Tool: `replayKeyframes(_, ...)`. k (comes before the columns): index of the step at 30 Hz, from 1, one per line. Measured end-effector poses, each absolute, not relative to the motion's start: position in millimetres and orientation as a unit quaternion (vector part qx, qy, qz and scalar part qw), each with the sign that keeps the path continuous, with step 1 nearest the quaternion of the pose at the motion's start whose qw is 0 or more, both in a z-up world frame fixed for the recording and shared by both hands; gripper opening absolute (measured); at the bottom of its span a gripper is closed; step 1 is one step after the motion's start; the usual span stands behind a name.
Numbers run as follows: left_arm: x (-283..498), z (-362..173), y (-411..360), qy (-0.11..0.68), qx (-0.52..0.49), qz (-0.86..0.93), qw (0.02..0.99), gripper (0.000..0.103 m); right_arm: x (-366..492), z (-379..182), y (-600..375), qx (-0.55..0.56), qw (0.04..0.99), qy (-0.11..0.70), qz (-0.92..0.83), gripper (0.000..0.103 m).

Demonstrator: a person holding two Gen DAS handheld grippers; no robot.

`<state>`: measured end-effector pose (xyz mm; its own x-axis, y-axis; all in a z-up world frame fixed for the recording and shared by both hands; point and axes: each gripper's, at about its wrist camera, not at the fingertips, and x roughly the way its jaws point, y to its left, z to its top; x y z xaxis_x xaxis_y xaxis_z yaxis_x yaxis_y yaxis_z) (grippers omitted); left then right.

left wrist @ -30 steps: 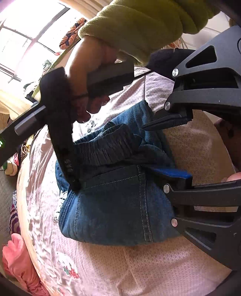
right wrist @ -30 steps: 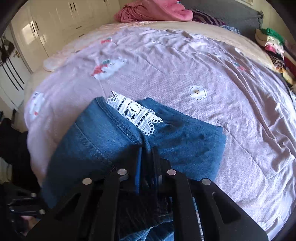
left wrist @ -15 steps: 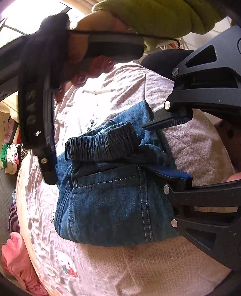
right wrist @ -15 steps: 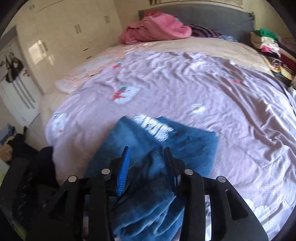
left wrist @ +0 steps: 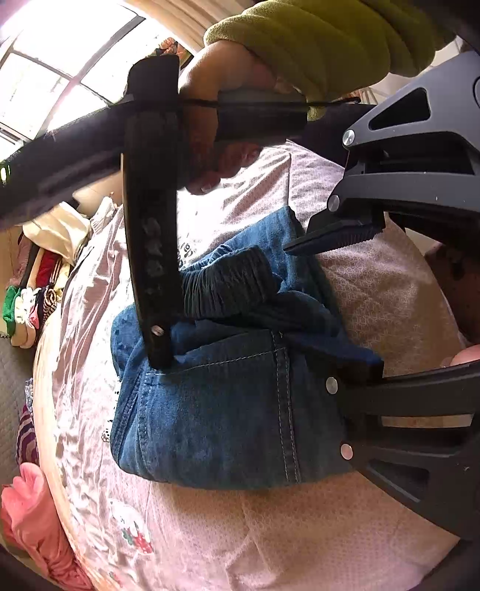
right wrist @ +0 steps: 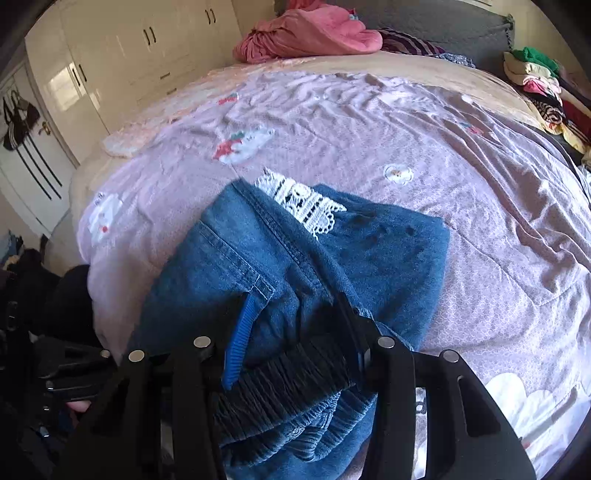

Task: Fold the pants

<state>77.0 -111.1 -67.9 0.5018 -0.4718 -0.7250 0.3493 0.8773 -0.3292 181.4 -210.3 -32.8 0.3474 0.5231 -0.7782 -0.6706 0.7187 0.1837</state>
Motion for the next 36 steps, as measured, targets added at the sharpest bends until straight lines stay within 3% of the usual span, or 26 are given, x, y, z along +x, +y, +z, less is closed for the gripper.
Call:
replayKeyframes(11, 69, -56, -107, 0.432, -0.074, -0.241, 0.866, 0.046, 154, 22, -246, -0.041, 0.857, 0.371, 0.354, 0.062)
replayKeyframes(19, 58, -31, -94, 0.408, -0.066, -0.208, 0.887, 0.068, 131, 38, -273, -0.018, 0.881, 0.338, 0.331, 0.078)
replayKeyframes(25, 58, -18, -85, 0.394, -0.068, -0.186, 0.897, 0.079, 121, 38, -292, 0.004, 0.892, 0.328, 0.311, 0.084)
replayKeyframes(36, 58, -10, -68, 0.385, -0.075, -0.164, 0.905, 0.084, 99, 36, -301, 0.013, 0.903, 0.321, 0.286, 0.09)
